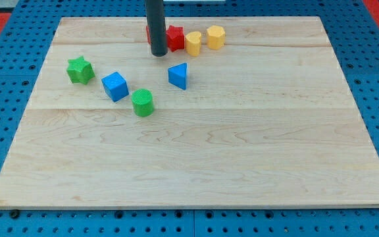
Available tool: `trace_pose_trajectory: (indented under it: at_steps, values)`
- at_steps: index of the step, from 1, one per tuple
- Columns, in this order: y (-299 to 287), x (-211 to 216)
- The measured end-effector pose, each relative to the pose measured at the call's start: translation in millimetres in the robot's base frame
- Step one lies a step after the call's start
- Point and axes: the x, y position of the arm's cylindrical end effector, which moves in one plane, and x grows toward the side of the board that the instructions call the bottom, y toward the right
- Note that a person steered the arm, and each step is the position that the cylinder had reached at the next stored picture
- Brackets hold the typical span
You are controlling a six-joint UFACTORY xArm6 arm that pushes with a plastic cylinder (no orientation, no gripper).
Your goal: Move the yellow heart left to the yellow hexagon
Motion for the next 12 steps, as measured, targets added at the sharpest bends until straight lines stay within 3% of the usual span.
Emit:
trace_pose_trajectory:
  at_steps: [1, 12]
  values:
    - [-16, 16]
    - [9, 19]
